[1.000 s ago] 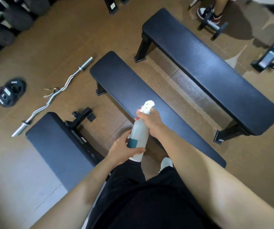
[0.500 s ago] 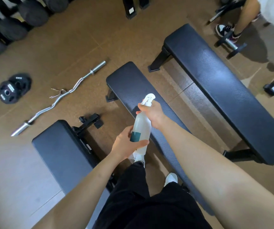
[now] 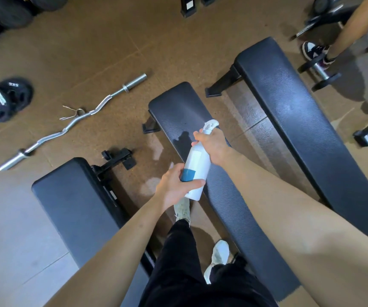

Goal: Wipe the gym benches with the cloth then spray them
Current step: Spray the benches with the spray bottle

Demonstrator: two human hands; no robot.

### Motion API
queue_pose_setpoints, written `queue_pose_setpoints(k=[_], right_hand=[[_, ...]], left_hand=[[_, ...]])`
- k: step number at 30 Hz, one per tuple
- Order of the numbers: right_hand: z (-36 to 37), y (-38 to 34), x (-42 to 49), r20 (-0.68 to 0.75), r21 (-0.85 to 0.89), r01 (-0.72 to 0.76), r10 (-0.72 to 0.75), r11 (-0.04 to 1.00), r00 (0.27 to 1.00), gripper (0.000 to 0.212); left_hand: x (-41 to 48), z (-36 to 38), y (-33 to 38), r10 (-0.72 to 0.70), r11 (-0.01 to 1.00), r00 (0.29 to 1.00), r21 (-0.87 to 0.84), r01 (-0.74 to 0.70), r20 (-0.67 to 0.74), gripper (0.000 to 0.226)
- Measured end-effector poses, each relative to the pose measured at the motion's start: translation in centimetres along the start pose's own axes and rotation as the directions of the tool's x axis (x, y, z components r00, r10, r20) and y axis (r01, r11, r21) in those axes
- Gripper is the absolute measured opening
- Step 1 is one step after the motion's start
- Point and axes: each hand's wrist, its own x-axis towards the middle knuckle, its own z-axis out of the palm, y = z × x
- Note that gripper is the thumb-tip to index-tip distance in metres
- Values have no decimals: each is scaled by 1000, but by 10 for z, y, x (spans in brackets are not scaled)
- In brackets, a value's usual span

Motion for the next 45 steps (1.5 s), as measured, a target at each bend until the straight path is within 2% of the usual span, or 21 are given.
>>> queue_pose_setpoints(k=[6,12,16,21,25,28,33,36,39,43,45], right_hand=[[-6,-4,-4,65,-9,-3,3,1000,998,17],[-21,9,-18,17,-19,6,-5,1000,1000,18],[-49,25,-37,54,49,4,-7,999,999,16],[-96,59,-71,-8,59,14,-14,998,1000,15],[-142,94,-98,26,70,-1,-1,998,1000,17],[-177,124,-118,47,24,5,-6,1000,999,31],[-233,183,-154,-11,-14,37,-37,999,999,17],[-264,210,-180,30,38,15,-16,999,999,14],[-293,229,-205,78,67,-22,17,997,997,26],[-316,256,-229,27,59,-44,43,997,999,4],[-324,271,-238,12,30,-52,51,998,999,9]], left_hand=[[-3,7,1,15,997,1000,-82,-13,25,52],[-16,25,-4,26,999,999,-37,-26,18,63],[-33,51,-6,5,1000,1000,-20,-5,24,70],[-68,98,-7,30,993,999,117,-31,12,85],[-105,149,-15,23,997,999,67,-25,24,75],[-139,196,-17,32,999,999,25,-32,-6,67],[-184,272,-37,3,999,1000,49,-3,-1,67],[-207,307,-46,-18,997,1000,81,17,13,66],[-232,337,-51,-12,996,1000,89,10,24,69],[-260,364,-59,-18,992,1000,123,16,18,58],[-270,371,-64,-24,987,999,156,20,25,61]])
